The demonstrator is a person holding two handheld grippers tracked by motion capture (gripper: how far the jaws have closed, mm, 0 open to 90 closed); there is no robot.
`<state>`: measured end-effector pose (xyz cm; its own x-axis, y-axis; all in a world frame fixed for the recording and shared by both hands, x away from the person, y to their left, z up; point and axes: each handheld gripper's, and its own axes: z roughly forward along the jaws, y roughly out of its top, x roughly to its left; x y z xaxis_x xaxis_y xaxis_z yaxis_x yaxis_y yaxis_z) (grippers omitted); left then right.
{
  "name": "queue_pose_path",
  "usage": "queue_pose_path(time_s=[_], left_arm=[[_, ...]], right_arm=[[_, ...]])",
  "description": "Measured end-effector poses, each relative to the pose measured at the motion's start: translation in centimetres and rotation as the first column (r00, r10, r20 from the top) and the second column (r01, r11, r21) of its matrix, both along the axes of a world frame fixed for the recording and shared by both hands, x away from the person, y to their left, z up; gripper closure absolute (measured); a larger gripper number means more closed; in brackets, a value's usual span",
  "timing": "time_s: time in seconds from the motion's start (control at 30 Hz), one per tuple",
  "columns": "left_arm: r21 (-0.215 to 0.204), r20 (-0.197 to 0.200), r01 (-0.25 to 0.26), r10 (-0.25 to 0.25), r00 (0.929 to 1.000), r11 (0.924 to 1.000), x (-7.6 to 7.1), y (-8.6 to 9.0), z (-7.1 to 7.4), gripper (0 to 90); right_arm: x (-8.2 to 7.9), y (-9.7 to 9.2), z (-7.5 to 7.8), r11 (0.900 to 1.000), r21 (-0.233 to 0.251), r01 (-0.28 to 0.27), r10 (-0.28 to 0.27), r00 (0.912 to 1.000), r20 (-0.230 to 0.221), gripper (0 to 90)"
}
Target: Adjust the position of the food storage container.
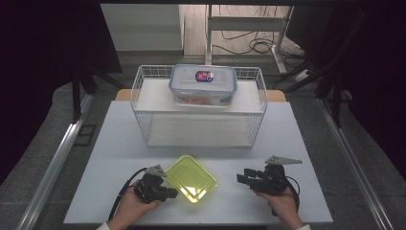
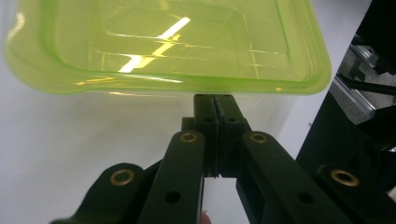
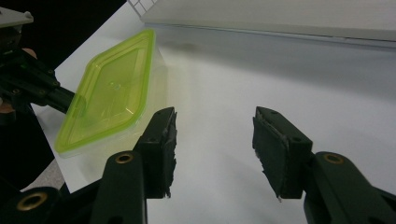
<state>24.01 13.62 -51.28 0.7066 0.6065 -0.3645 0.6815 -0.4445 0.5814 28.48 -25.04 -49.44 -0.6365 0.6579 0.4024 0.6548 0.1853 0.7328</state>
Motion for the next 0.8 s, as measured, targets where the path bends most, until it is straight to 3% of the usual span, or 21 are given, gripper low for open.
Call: queue_pose_path(time_s=[0.27, 0.53, 0.8], left_arm=[[0.004, 0.015, 0.048, -0.048, 0.9987, 0.9988, -0.9, -1.6, 0.0, 89.4], [0.014, 0.056, 0.054, -0.054, 0.9969, 0.9985, -1.1, -3.9, -0.1, 89.3], [0.016, 0.069, 0.052, -0.053, 0.9962, 0.9985, -0.5, -5.9, -0.4, 89.2]], right_arm=[[0.0, -0.4, 0.2, 0.9999, 0.005, 0.012, -0.012, 0.9999, 0.001, 49.1], [0.0, -0.3, 0.2, 0.9999, 0.002, 0.010, -0.010, 0.9999, 0.001, 49.1], [-0.1, -0.2, 0.2, 1.0000, 0.003, 0.006, -0.006, 1.0000, 0.003, 50.5]])
